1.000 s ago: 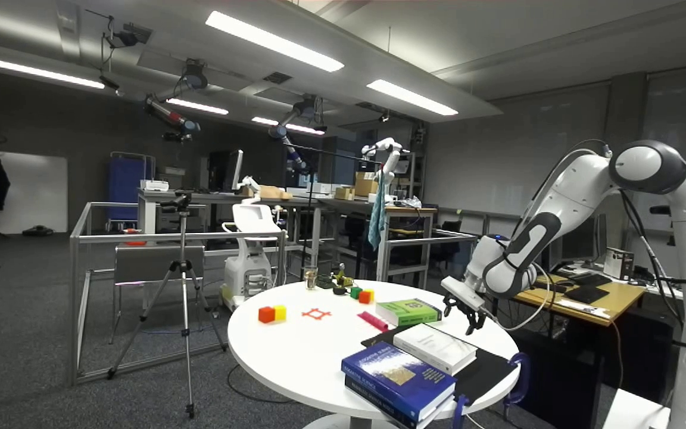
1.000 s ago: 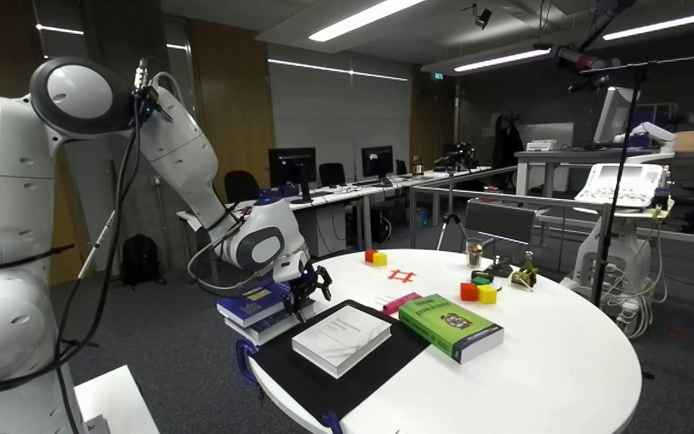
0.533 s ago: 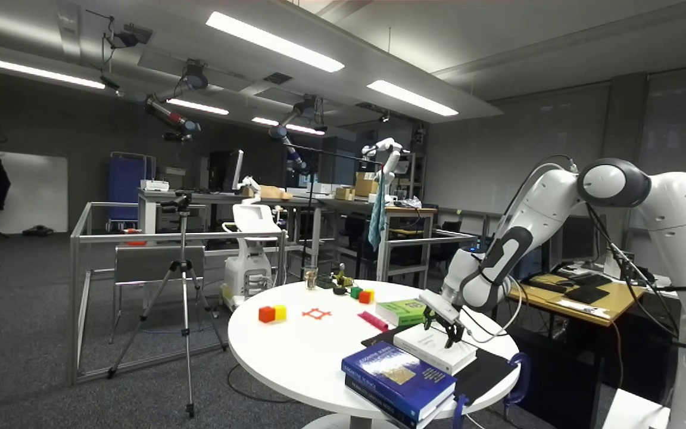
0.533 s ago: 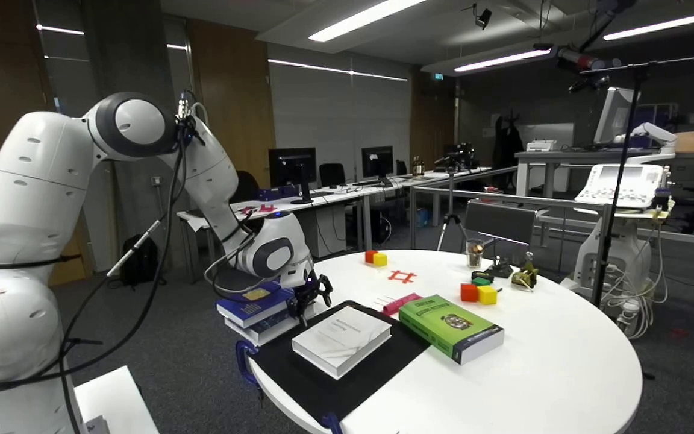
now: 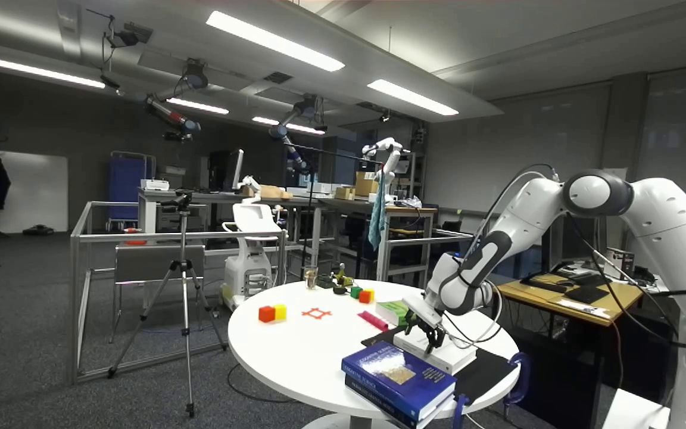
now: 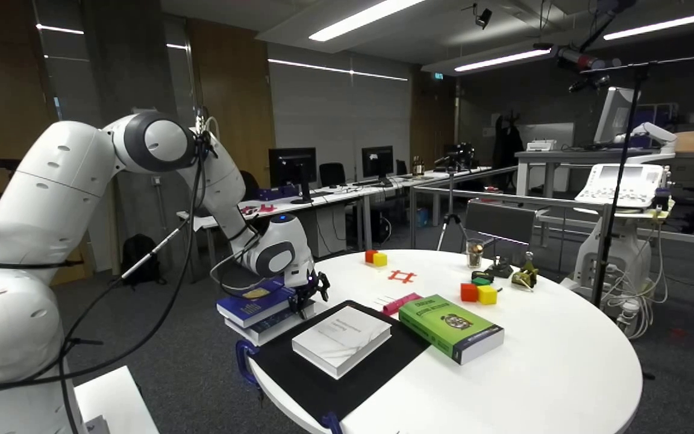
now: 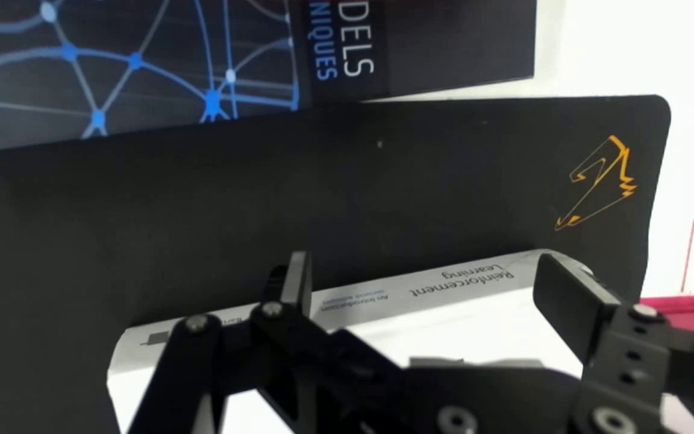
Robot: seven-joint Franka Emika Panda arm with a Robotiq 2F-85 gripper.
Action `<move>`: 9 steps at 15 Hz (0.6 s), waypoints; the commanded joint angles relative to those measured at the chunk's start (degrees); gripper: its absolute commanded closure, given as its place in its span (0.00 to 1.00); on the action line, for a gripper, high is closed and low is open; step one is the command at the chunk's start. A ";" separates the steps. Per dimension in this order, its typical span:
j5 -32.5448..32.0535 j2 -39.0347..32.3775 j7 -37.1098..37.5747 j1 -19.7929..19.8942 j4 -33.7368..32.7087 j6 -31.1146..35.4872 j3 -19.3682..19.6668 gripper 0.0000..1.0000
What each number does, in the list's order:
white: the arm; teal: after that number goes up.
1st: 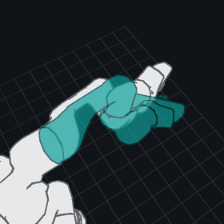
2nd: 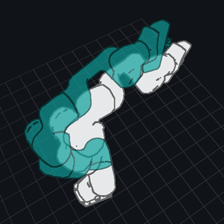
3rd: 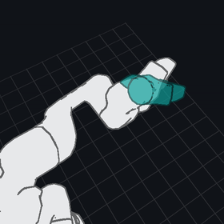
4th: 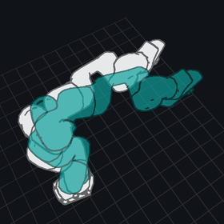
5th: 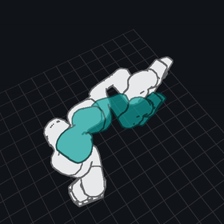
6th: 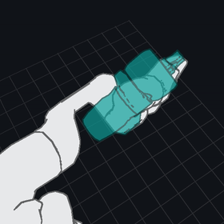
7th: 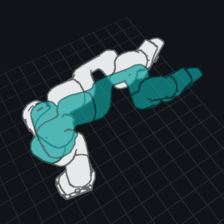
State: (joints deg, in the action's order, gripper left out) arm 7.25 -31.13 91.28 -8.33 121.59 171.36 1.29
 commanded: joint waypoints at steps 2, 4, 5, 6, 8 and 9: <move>5.34 -3.08 -7.23 3.51 -4.93 -1.27 -4.16 0.00; 6.92 -4.19 -9.25 4.07 -6.23 -1.54 -4.81 0.00; 7.45 -4.72 -10.00 4.13 -6.77 -1.82 -4.75 0.00; 7.85 -5.39 -10.65 4.13 -7.39 -1.92 -4.57 0.00; 8.33 -6.46 -11.31 3.92 -8.21 -2.15 -4.04 0.00; 8.45 -6.90 -11.63 3.78 -8.46 -2.17 -3.74 0.00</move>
State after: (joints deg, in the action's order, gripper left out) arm 13.74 -36.60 82.89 -5.46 115.44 171.06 -2.12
